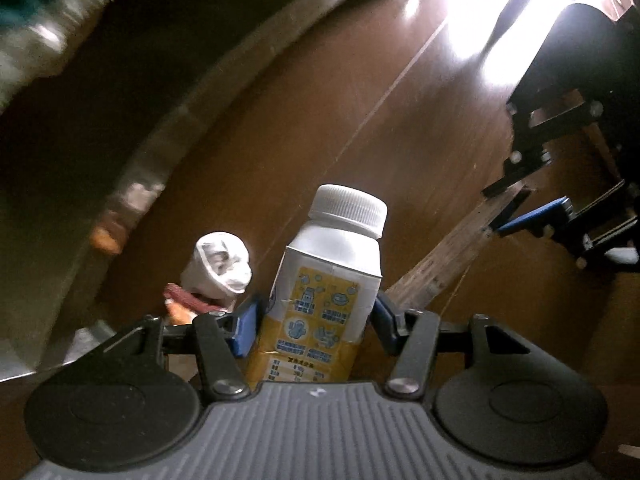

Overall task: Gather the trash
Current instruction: 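Grasp the yellow-labeled white bottle with left gripper while right grasps the paper stick packet, then lift the bottle and paper packet and carry both to the teal bin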

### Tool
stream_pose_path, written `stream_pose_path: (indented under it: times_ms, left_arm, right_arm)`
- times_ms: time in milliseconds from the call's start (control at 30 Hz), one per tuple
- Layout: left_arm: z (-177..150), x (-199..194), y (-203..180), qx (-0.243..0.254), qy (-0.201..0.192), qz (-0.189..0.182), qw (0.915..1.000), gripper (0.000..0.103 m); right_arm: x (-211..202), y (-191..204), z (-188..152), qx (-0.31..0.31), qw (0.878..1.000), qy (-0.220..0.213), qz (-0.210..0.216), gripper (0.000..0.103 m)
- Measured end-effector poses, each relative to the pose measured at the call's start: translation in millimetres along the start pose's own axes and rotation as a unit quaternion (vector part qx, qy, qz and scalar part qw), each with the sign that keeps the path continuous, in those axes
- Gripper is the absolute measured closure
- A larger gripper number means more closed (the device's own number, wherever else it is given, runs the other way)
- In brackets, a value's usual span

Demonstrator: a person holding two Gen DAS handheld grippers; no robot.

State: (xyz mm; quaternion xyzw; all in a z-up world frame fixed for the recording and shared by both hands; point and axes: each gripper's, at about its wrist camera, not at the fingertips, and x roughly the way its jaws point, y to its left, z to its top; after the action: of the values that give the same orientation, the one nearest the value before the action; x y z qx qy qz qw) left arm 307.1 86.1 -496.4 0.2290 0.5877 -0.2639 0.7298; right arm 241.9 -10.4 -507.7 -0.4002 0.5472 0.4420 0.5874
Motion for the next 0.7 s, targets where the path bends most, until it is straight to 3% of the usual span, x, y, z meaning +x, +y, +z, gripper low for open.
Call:
stream_pose_path:
  times_ms: [300, 567, 700]
  left_arm:
    - [23, -100, -5, -0.029, -0.052, -0.007, 0.9982, 0.046]
    - [38, -212, -12, -0.093, -0.094, -0.001, 0.9912, 0.046]
    - [41, -266, -21, -0.151, -0.113, -0.005, 0.9821, 0.046]
  right_arm:
    - [-109, -20, -17, 0.136, 0.991, -0.020, -0.009, 0.084]
    - [-219, -18, -45, 0.249, 0.966, -0.072, -0.025, 0.084]
    - [-272, -16, -68, 0.313, 0.943, -0.115, -0.006, 0.084]
